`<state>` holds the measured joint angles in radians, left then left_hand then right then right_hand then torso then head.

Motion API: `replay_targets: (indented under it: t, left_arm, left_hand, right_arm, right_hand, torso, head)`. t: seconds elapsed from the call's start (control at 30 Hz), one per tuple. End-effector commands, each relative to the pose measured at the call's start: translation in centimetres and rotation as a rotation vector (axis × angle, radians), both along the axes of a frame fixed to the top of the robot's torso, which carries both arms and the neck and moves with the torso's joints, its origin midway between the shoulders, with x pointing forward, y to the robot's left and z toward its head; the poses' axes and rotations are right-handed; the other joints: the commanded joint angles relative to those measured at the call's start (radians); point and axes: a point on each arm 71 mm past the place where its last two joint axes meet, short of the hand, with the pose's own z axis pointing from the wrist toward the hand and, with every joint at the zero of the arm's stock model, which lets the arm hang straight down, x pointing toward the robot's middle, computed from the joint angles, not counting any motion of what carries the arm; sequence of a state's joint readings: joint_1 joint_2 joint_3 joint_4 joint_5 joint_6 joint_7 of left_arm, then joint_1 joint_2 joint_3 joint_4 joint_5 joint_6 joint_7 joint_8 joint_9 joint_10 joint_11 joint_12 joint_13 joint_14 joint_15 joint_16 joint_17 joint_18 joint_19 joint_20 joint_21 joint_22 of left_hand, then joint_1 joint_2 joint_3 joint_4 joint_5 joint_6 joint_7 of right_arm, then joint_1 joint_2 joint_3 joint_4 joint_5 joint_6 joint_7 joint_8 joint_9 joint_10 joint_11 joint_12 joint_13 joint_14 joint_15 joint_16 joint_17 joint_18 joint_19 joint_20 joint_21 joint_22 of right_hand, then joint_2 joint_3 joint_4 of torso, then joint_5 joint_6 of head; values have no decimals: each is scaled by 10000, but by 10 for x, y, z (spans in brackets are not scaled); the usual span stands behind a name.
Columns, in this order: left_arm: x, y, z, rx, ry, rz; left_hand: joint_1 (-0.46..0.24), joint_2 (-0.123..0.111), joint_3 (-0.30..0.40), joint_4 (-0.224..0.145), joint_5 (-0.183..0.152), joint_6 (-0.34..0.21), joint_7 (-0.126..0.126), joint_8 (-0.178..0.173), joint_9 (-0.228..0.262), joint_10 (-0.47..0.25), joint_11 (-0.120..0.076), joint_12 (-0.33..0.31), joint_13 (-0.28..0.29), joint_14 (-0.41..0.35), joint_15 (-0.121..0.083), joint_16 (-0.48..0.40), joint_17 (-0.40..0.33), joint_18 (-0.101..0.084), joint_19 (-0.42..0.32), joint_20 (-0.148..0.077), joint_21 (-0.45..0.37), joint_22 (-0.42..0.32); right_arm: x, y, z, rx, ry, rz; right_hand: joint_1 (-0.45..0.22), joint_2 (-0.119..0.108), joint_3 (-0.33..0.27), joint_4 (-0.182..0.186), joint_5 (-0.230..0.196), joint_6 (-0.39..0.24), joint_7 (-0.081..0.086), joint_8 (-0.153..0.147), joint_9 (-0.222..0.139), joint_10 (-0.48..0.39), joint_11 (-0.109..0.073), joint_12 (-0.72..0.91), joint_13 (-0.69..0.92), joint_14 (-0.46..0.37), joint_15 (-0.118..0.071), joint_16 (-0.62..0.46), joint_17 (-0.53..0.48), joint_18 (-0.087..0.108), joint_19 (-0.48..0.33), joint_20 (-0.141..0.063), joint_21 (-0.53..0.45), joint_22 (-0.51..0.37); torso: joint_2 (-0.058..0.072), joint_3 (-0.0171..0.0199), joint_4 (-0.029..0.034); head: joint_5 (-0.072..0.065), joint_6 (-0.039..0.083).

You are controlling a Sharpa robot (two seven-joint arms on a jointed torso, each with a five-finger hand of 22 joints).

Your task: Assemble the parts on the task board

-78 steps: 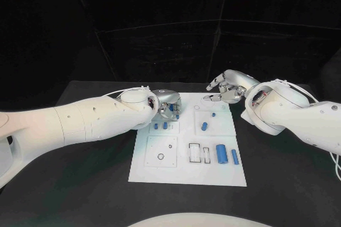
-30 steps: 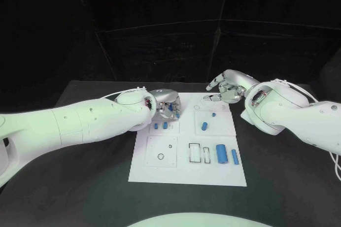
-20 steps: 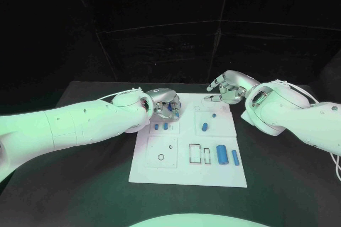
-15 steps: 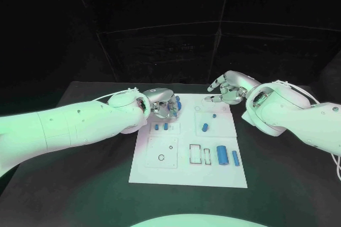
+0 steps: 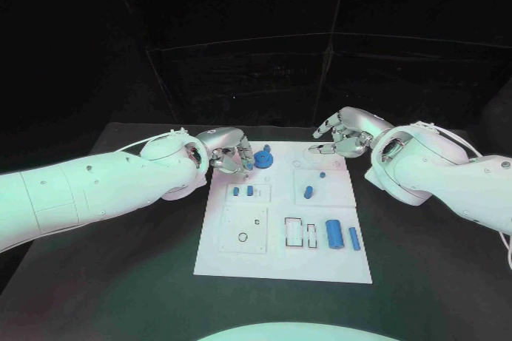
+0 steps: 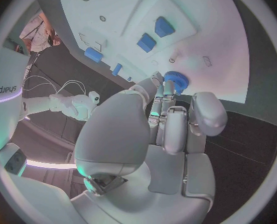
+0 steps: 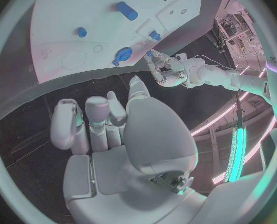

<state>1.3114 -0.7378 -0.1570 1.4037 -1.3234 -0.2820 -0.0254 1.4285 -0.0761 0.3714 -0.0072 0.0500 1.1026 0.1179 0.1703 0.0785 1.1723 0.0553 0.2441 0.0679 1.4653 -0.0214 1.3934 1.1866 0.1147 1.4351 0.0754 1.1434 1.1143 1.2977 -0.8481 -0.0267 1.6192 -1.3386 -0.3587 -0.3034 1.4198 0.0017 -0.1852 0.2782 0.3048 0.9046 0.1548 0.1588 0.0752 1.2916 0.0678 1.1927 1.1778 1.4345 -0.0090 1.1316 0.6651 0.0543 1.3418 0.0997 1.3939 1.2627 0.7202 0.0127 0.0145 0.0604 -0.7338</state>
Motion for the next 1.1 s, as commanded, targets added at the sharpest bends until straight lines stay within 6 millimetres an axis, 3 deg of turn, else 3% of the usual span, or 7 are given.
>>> replay_targets:
  t: [0.03, 0.27, 1.1]
  left_arm:
    - [2, 6, 2, -62, 49, 169]
    - [5, 12, -4, 290, 804, 221]
    - [12, 11, -13, 494, 1105, 254]
  left_hand:
    - [-64, -57, 57, 4, 16, 63, 21, -43, 14, 45, -3, -75, 16, 323, -55, 42, 4, -136, 28, -18, 39, 11]
    - [-264, -207, 59, 18, 14, 39, 24, -133, -6, 35, 24, -211, 8, 294, -31, 13, -80, -139, 4, -2, 24, 21]
    - [-283, -204, 69, 22, 14, 47, 22, -141, -6, 47, 21, -226, 11, 286, -29, 4, -104, -141, 3, 1, 32, 35]
  right_arm:
    - [0, 1, 1, -20, -73, 73]
    - [0, 1, 1, -24, -68, 64]
    - [0, 2, 1, -11, -75, 96]
  right_hand:
    - [2, 90, 0, 54, 62, -38, 3, 50, -10, -26, -3, -15, 12, -78, -17, -62, 3, 199, -58, 23, -63, -11]
    - [2, 90, 0, 54, 62, -38, 3, 50, -10, -26, -3, -15, 12, -78, -17, -62, 3, 199, -58, 23, -63, -11]
    - [2, 90, 0, 54, 62, -38, 3, 50, -10, -26, -3, -15, 12, -78, -17, -62, 3, 199, -58, 23, -63, -11]
  torso:
    - [0, 7, -21]
    - [6, 15, -18]
    - [4, 15, -21]
  head:
    - [22, 12]
    - [59, 6]
    - [59, -56]
